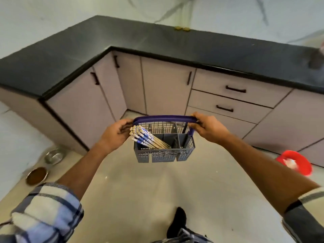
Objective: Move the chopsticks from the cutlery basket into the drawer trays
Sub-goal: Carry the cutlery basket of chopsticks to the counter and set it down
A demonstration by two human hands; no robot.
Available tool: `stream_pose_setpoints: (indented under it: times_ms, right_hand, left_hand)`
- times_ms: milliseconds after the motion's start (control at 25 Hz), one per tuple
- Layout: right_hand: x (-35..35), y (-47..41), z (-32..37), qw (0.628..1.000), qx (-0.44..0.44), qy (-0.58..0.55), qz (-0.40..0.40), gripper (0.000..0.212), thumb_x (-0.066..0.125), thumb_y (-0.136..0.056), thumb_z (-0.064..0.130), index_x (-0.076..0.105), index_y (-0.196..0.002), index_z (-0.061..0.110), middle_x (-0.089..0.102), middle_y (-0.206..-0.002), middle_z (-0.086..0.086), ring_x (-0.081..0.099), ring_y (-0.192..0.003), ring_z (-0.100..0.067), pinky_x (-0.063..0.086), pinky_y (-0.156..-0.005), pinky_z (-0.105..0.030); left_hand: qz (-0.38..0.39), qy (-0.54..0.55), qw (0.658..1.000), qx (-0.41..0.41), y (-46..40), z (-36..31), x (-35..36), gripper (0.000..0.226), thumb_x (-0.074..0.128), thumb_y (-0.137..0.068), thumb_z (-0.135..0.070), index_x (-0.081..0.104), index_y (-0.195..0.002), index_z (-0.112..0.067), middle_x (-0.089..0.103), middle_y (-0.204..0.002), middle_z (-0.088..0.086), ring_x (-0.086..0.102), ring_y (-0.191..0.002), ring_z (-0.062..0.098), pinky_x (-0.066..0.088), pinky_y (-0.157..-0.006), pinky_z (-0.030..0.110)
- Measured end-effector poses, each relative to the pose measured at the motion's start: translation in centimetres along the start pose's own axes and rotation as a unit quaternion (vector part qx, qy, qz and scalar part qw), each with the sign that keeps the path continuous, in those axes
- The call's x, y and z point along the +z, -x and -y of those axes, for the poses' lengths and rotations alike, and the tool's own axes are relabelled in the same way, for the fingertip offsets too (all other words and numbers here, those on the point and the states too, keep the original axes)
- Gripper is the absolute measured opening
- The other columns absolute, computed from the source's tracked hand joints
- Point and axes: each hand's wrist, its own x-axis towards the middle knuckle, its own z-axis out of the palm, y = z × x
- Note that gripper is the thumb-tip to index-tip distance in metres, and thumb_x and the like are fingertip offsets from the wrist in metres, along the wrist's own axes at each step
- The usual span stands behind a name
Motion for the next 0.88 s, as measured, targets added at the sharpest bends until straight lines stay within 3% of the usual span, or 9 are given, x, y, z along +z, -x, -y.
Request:
stream_pose_setpoints:
  times_ms: [160, 280, 440, 520, 640, 880]
  right_hand:
    - [-6.4, -1.8, -4.9, 0.998, 0.031, 0.005, -0.05, 0.019, 0.054, -0.099, 0.022, 0.055, -0.118, 0.02, 0.066, -0.103, 0.003, 0.063, -0.093, -0.014, 0.053, -0.079, -0.028]
    - [-11.3, -3.4, -8.6, 0.995, 0.052, 0.016, -0.081, 0.02, 0.054, -0.099, 0.022, 0.055, -0.119, 0.019, 0.064, -0.104, 0.004, 0.061, -0.093, -0.011, 0.049, -0.077, -0.023]
    - [-18.0, -5.9, -13.5, 0.989, 0.076, 0.042, -0.116, 0.019, 0.054, -0.099, 0.025, 0.053, -0.119, 0.022, 0.061, -0.103, 0.007, 0.061, -0.093, -0.01, 0.046, -0.072, -0.017]
    - [-20.9, -7.6, -15.5, 0.986, 0.084, 0.062, -0.134, 0.019, 0.055, -0.099, 0.026, 0.053, -0.118, 0.023, 0.062, -0.1, 0.007, 0.061, -0.086, -0.006, 0.045, -0.07, -0.017]
    - [-24.6, -11.2, -18.3, 0.977, 0.11, 0.084, -0.165, 0.018, 0.055, -0.099, 0.027, 0.052, -0.116, 0.026, 0.059, -0.089, 0.013, 0.057, -0.076, 0.001, 0.042, -0.064, -0.015]
    - [-30.1, -19.8, -23.6, 0.956, 0.158, 0.067, -0.237, 0.019, 0.056, -0.099, 0.026, 0.057, -0.117, 0.021, 0.066, -0.089, 0.005, 0.064, -0.078, -0.011, 0.052, -0.069, -0.025]
  left_hand:
    - [0.051, -0.022, 0.997, 0.047, -10.2, -3.2, 3.7, 0.045, 0.06, -0.086, 0.015, 0.057, -0.106, -0.026, 0.068, -0.088, -0.04, 0.065, -0.087, -0.013, 0.049, -0.085, 0.01]
    - [0.067, -0.031, 0.994, 0.086, -18.0, -6.1, 6.7, 0.05, 0.064, -0.085, 0.012, 0.059, -0.104, -0.033, 0.071, -0.092, -0.033, 0.066, -0.089, -0.008, 0.049, -0.089, 0.015]
    - [0.111, -0.013, 0.987, 0.114, -26.6, -11.9, 11.1, 0.037, 0.063, -0.086, 0.009, 0.06, -0.113, -0.016, 0.068, -0.096, -0.011, 0.064, -0.074, -0.015, 0.047, -0.071, 0.008]
    - [0.131, -0.015, 0.982, 0.137, -30.9, -13.5, 12.6, 0.037, 0.064, -0.087, 0.006, 0.06, -0.116, -0.016, 0.07, -0.103, 0.001, 0.067, -0.086, -0.006, 0.051, -0.081, 0.019]
    - [0.155, -0.02, 0.972, 0.174, -38.7, -15.2, 14.6, 0.036, 0.064, -0.088, 0.004, 0.06, -0.12, -0.011, 0.07, -0.114, 0.013, 0.067, -0.103, 0.025, 0.052, -0.091, 0.045]
    - [0.167, -0.026, 0.963, 0.21, -52.5, -18.0, 17.7, 0.034, 0.066, -0.088, -0.001, 0.063, -0.121, -0.008, 0.072, -0.114, 0.01, 0.068, -0.107, 0.023, 0.053, -0.098, 0.043]
